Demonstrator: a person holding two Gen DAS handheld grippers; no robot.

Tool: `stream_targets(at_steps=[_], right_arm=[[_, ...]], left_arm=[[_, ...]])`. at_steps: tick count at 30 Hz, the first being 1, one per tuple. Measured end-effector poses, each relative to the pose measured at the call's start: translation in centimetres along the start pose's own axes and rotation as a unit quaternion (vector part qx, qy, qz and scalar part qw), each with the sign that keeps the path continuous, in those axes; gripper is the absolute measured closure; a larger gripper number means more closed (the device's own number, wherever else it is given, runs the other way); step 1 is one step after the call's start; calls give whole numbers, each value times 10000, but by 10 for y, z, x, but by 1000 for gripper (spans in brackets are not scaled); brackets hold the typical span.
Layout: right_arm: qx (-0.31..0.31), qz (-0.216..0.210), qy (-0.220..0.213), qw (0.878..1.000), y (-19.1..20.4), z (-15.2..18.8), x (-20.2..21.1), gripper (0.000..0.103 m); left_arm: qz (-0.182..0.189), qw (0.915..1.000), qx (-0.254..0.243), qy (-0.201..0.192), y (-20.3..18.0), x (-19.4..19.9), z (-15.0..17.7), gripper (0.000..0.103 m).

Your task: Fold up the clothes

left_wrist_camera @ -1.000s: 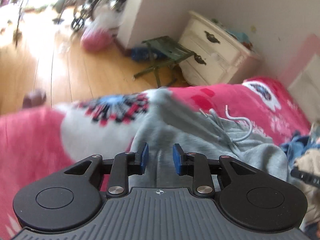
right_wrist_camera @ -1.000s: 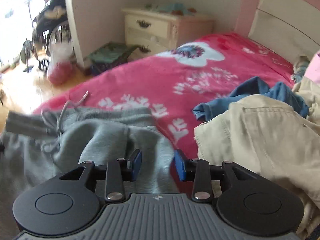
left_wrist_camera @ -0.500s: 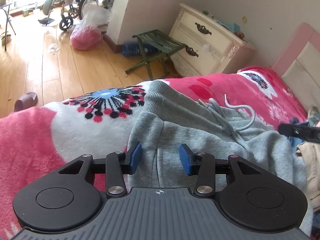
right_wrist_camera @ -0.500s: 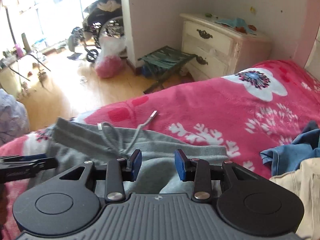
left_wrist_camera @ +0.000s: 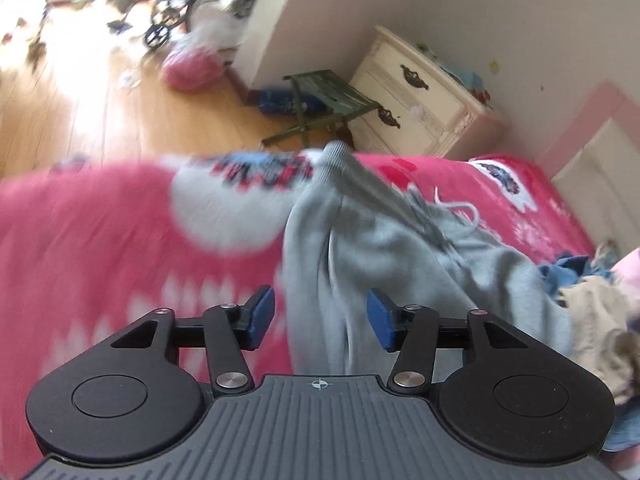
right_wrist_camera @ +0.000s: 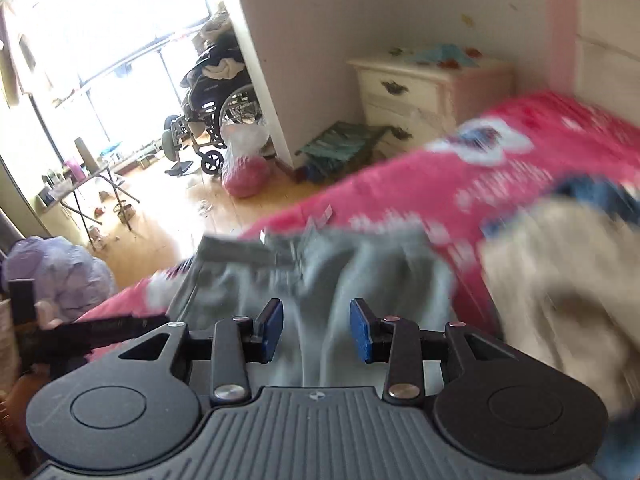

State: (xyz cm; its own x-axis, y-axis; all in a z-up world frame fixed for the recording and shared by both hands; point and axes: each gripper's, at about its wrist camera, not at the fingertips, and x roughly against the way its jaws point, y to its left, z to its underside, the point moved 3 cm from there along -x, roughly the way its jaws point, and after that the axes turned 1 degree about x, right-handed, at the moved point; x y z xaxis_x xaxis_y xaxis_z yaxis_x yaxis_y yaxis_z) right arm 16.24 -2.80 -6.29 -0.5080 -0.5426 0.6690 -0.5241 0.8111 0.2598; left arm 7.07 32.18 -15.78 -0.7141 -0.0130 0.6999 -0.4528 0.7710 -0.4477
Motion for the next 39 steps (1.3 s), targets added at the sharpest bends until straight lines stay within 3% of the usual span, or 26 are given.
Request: stream_targets(at_steps=[5,9,13,16,20,22,30,32,33,34,39], right_arm=[[-484,585,368,9964,-31,63,100,63],[-1174,807,755,9869,-42,122,160,60],[-1760,760,1116,9751,-34,189,192,55],[-1872,688,1473,9688,-11,233,197,53],[-1855,616,1884,9625,24,280,198,49],[-1872,700,2078,9575,36,297,196,47],[-1590,1161,2217,9550,53,319,170,40],[-1514,1272,2243,9542,57,323,164,57],[-1481,1298,2230,9547,58,325,163,77],[-1508,1254,2161,9565,57,325,170,89],[-2162,1212,1512,9569,29,303,234,95]], left_arm=[[57,9975,149,685,4,45,62,47],[239,9893,-45,1440,-11,76,115,47],[701,9693,-665,2260,-43,107,171,47],[1040,9461,-992,2901,-65,125,213,47],[1220,9262,-1203,3359,-87,148,257,47],[1211,9236,-1347,3380,-94,159,268,47],[1058,9288,-1795,3066,-109,194,268,47],[1019,9281,-1904,3034,-112,199,273,47],[1001,9275,-1957,3023,-115,200,275,47],[981,9271,-2008,3010,-117,201,276,47],[994,9222,-2153,3056,-122,199,283,47]])
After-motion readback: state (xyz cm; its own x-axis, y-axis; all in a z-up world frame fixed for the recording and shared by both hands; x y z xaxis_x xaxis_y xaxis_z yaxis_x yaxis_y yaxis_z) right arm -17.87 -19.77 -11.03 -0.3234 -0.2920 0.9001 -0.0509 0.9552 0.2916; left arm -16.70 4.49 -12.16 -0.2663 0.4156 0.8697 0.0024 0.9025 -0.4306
